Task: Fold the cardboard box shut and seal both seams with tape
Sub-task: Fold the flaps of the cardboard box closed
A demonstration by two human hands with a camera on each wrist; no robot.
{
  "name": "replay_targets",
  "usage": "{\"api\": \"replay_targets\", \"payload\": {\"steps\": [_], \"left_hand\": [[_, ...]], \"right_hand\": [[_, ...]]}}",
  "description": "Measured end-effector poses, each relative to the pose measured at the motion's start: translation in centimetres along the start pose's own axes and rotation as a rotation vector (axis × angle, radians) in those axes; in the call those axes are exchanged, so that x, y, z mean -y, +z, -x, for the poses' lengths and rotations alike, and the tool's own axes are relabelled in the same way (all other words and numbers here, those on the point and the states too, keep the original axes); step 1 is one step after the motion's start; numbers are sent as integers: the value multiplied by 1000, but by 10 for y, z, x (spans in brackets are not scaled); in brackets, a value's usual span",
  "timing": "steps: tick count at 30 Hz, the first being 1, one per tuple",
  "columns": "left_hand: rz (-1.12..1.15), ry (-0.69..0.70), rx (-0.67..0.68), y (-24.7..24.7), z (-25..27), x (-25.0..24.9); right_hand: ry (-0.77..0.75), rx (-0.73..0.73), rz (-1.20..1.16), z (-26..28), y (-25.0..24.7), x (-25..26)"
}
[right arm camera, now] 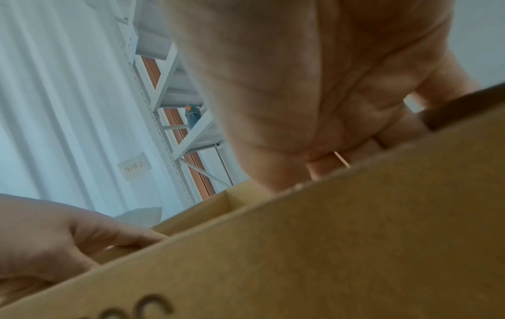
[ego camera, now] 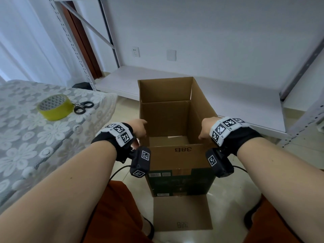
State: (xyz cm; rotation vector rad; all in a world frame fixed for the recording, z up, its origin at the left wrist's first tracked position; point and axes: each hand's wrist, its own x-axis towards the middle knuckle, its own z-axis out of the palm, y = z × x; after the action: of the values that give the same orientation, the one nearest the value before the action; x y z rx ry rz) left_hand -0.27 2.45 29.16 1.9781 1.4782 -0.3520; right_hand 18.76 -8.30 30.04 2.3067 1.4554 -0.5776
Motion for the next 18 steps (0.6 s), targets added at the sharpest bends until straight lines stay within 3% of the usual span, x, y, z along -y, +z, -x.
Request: {"api": "replay_targets", "payload": {"steps": [1,4,7,9,12,15,18], "left_hand": [[59,3,5,-2,0,1],[88,46,-72,-9,3,1],[-197,286,-293,-9,1,0],[-224,447,-346,-4,4,-4],[-227,524,-243,1,11,-12],[-368,387,-5,-3,17,-14],[-367,331,82,-9,19,-13]], "right_hand": [[20,37,24,4,-3,2],[-36,-58,3,4,-11,7],[-135,-107,-43,6,-20,17],[-219,-72,-117,3,-22,28],[-316,45,-234,-3,-18,39],[-364,212,-340,-3,-15,39],[-372,253,-340,-2,-11,33]]}}
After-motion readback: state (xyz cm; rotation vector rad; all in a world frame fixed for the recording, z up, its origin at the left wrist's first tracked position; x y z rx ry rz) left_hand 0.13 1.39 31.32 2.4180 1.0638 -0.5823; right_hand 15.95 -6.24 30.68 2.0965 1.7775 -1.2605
